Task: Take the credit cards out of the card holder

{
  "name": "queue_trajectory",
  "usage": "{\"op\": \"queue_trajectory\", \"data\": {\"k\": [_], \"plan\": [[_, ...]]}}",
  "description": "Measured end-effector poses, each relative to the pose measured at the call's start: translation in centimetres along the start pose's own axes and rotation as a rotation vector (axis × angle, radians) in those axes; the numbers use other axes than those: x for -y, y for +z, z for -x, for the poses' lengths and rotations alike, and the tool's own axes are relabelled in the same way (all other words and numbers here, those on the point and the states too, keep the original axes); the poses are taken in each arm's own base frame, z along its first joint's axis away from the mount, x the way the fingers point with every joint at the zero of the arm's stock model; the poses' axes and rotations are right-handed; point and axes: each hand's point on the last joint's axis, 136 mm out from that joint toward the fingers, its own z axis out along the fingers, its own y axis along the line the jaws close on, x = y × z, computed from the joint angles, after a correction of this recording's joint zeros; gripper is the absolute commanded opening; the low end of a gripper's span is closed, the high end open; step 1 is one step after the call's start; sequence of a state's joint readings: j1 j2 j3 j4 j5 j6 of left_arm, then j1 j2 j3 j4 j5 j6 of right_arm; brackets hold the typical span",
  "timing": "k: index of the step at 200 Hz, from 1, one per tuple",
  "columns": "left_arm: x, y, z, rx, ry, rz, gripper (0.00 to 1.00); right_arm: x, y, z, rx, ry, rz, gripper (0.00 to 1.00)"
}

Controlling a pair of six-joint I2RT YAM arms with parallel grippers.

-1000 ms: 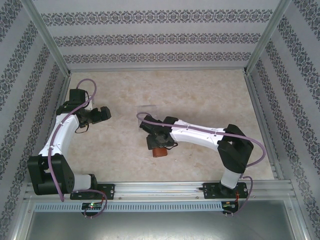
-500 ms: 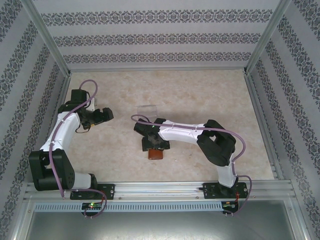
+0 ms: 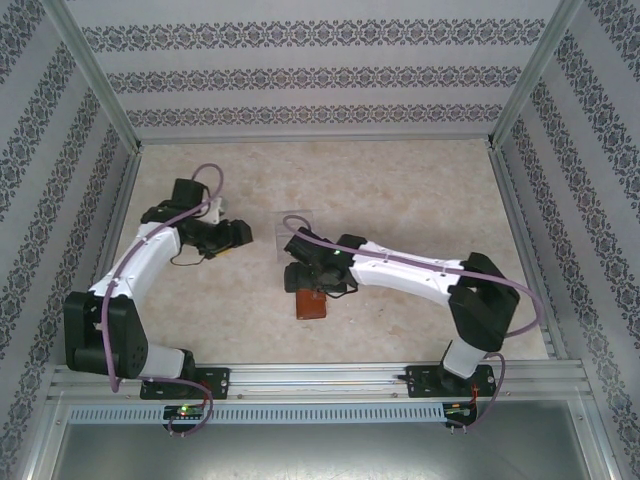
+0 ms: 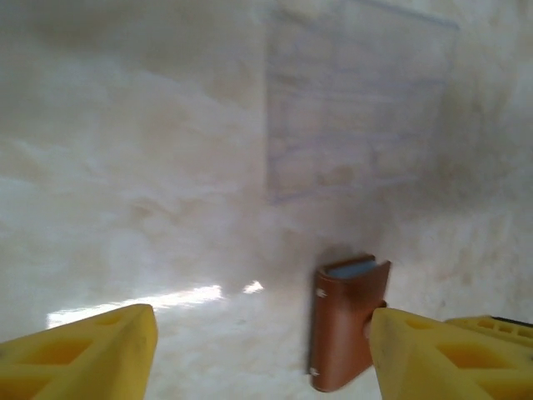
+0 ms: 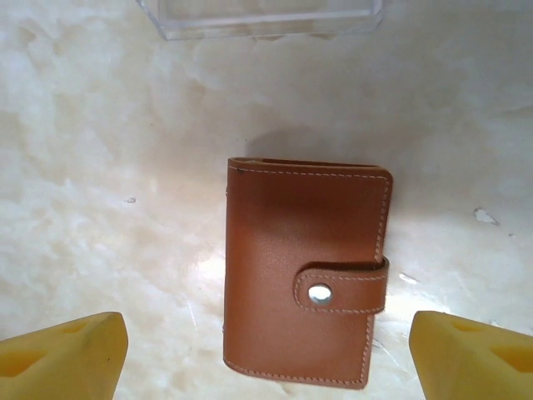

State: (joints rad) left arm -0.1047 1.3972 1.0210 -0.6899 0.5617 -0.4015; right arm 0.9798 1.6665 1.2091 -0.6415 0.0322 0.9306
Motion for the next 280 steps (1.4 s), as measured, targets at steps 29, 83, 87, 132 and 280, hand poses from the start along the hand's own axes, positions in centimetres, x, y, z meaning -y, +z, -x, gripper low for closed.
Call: {"op": "queue_trajectory", "data": {"k": [29, 83, 87, 132, 280], "plan": [[3.1, 3.1, -2.9, -0.072, -0.007, -0.069, 0.42, 1.6, -0.5, 0.1, 0.011, 0.047, 0.039, 0.83], [6.1, 8.1, -7.8, -0.161, -0.099, -0.182, 0.16, 4.3, 0.1, -1.3, -0.021, 0.139, 0.132, 0.76], [6.2, 8.4, -8.1, -0.169, -0.106, -0.188, 0.14, 4.5, 0.2, -1.4, -0.025, 0.145, 0.136, 0.76], [7.7, 11.7, -11.1, -0.256, -0.130, -0.222, 0.00, 4.3, 0.7, -1.9, -0.053, 0.163, 0.184, 0.71], [7.5, 11.3, -10.2, -0.201, -0.093, -0.145, 0.00, 4.1, 2.1, -2.4, -0.094, 0.175, 0.181, 0.67]]}}
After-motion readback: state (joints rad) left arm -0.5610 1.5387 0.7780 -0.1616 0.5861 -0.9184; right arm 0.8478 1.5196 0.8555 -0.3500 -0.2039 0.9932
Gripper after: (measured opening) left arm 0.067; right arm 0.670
